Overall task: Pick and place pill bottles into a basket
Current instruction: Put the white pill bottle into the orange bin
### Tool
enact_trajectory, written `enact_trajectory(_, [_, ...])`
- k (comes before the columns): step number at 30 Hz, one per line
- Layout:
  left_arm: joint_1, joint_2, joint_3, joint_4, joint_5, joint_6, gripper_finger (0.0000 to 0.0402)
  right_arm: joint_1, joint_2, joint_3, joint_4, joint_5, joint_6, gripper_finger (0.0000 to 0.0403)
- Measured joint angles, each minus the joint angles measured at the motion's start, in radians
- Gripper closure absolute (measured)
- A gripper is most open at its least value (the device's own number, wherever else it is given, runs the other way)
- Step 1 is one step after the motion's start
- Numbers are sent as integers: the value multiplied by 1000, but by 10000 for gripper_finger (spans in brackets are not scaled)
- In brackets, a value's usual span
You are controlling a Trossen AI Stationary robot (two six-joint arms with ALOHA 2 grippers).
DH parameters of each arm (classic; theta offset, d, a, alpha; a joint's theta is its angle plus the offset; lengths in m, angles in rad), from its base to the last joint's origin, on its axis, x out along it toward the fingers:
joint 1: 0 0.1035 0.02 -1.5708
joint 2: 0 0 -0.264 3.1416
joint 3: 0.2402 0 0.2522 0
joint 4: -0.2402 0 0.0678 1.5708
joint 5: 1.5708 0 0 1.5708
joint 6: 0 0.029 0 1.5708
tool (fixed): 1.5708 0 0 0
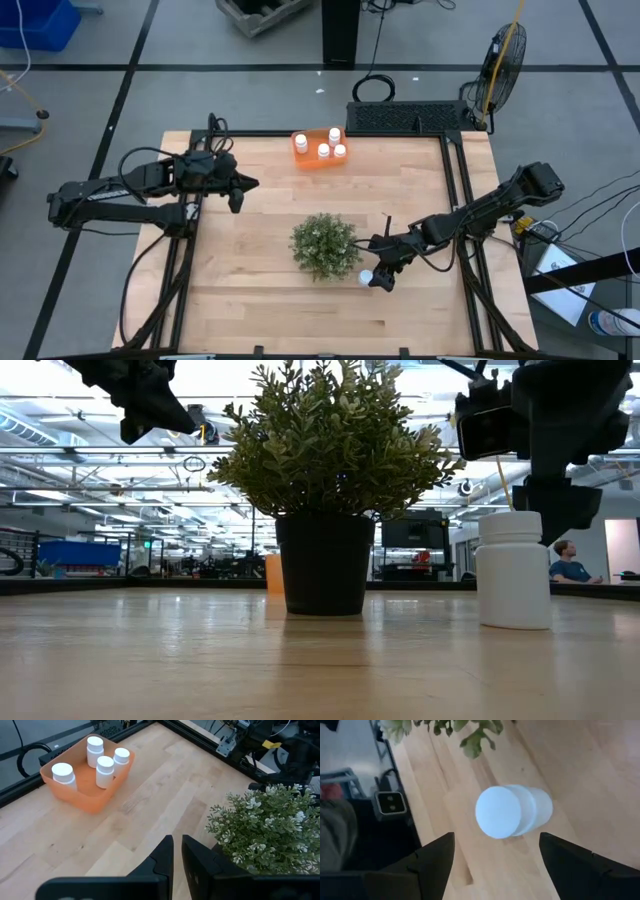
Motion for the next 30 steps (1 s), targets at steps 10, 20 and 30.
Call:
enact_trajectory(10, [0, 0, 0, -1, 0, -5, 360, 5, 9, 87, -129, 122, -256, 122])
enact_trajectory(20, [0, 0, 0, -3, -1, 0, 360, 57, 14, 86, -103, 226, -413, 122])
enact_trajectory(30, [0, 0, 1, -58, -1, 0, 360, 81, 15, 86, -36, 257, -510, 122])
